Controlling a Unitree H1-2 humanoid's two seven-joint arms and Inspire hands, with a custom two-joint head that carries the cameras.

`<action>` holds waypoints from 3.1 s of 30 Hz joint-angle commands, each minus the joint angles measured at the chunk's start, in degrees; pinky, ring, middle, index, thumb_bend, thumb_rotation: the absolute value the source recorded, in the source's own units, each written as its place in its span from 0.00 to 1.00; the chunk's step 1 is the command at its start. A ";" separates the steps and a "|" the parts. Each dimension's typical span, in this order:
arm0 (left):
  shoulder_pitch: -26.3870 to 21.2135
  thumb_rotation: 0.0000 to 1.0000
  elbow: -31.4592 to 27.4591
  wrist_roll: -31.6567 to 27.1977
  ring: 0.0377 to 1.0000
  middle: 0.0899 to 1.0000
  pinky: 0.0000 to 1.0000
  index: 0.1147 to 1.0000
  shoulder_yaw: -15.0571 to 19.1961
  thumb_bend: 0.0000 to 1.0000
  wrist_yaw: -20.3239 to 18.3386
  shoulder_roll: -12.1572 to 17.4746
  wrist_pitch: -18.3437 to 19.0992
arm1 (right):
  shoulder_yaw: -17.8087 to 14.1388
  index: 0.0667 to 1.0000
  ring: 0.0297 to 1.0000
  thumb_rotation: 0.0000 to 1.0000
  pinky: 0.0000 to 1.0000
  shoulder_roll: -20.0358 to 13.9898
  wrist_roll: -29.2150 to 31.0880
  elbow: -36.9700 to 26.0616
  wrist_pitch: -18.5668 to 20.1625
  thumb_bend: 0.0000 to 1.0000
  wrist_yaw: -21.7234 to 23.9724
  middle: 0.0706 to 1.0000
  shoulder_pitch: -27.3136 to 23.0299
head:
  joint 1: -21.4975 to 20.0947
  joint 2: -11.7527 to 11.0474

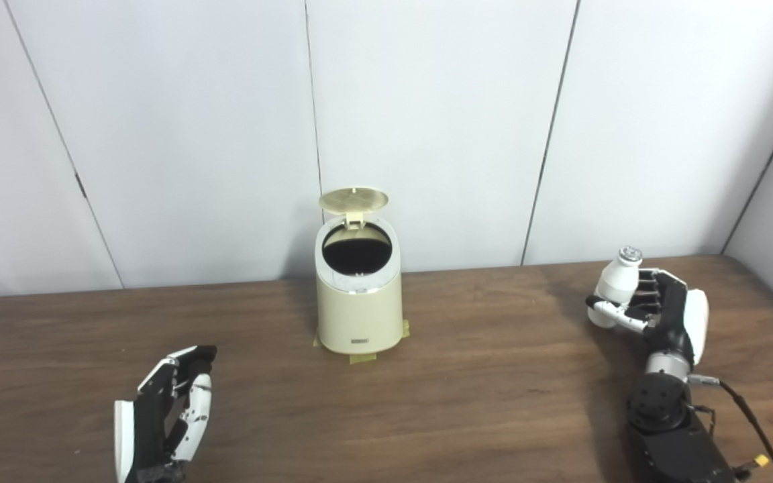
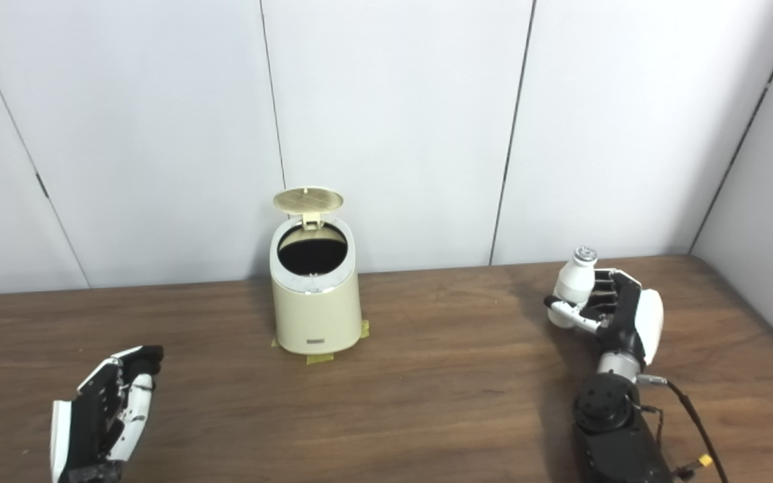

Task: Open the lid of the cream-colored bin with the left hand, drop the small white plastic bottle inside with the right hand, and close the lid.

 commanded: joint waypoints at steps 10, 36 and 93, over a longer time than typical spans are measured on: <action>-1.88 0.58 -1.68 1.56 0.68 0.66 0.64 0.62 -0.31 0.20 0.85 -0.14 -1.36 | 1.52 0.45 0.42 0.00 0.39 1.27 -0.03 -15.32 0.23 0.52 4.02 0.47 -1.65 | 0.30 -0.01; -2.61 0.54 -0.83 2.19 0.69 0.67 0.65 0.63 -0.46 0.22 0.86 -1.35 0.58 | 8.43 0.42 0.45 0.00 0.41 10.09 -3.22 -38.45 9.26 0.52 15.13 0.46 -2.90 | 1.44 -0.86; -3.19 0.63 3.29 -1.02 0.75 0.74 0.69 0.69 -3.40 0.20 1.54 -3.94 -0.28 | 13.90 0.43 0.44 0.00 0.40 19.50 -5.48 -21.34 -5.39 0.52 15.83 0.46 -9.89 | 8.56 -2.95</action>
